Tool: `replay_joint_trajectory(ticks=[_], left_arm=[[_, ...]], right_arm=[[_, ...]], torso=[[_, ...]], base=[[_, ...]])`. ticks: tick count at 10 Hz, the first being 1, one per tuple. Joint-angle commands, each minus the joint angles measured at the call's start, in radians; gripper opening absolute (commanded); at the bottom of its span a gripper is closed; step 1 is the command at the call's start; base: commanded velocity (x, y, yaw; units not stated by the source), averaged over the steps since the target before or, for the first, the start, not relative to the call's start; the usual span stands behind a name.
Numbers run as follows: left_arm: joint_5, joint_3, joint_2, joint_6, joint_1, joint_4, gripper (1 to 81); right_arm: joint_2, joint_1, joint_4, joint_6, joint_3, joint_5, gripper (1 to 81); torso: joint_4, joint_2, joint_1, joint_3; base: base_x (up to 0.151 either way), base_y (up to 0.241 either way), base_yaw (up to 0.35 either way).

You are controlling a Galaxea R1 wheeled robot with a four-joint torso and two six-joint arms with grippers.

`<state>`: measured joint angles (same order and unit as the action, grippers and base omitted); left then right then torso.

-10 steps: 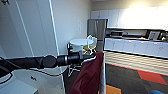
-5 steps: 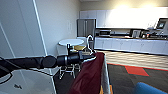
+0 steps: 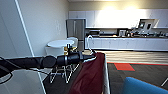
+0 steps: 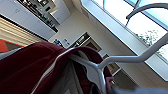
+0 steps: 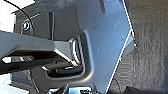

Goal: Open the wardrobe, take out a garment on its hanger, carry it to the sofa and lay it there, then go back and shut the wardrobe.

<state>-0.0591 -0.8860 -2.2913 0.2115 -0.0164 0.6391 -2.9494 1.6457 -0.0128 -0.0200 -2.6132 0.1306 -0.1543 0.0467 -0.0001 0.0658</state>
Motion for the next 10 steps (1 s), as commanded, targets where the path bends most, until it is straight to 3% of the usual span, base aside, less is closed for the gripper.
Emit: replay_joint_trajectory(ticks=[1, 10], left_arm=[[-0.064, 0.013, 0.001, -0.014, 0.177, -0.039, 1.0], [-0.054, 0.061, 0.065, -0.014, 0.175, -0.055, 1.0]], right_arm=[[0.002, -0.033, 0.002, -0.001, 0.001, -0.055, 81.1], [-0.013, -0.042, 0.013, -0.001, -0.007, -0.069, 81.1]], torso=[[0.0, 0.0, 0.0, 0.0], [0.0, 0.0, 0.0, 0.0]], base=[[0.0, 0.0, -0.297], [0.0, 0.0, -0.298]])
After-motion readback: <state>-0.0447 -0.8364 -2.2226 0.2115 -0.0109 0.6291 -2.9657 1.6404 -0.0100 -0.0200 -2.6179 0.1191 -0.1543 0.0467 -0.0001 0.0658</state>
